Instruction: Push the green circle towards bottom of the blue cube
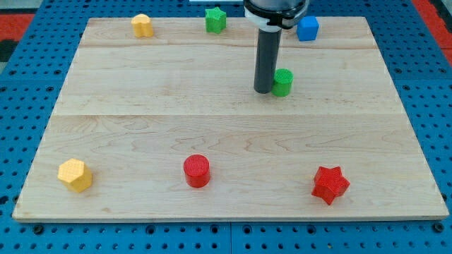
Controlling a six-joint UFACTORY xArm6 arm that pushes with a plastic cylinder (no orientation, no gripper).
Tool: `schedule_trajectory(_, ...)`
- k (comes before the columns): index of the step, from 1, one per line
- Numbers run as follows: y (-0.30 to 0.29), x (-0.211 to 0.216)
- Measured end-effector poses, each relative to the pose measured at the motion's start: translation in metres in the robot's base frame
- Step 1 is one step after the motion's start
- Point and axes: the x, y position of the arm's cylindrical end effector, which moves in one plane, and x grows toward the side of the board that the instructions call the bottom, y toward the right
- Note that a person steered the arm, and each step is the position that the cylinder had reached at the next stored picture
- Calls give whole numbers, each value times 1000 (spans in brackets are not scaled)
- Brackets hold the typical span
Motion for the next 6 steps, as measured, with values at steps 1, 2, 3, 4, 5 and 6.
schedule_trajectory(1, -31, 0)
schedule_trajectory(2, -50, 0)
schedule_trajectory(3, -90, 0)
schedule_trajectory(4, -106, 0)
schedule_trajectory(5, -25, -7)
schedule_trajectory(6, 54, -9)
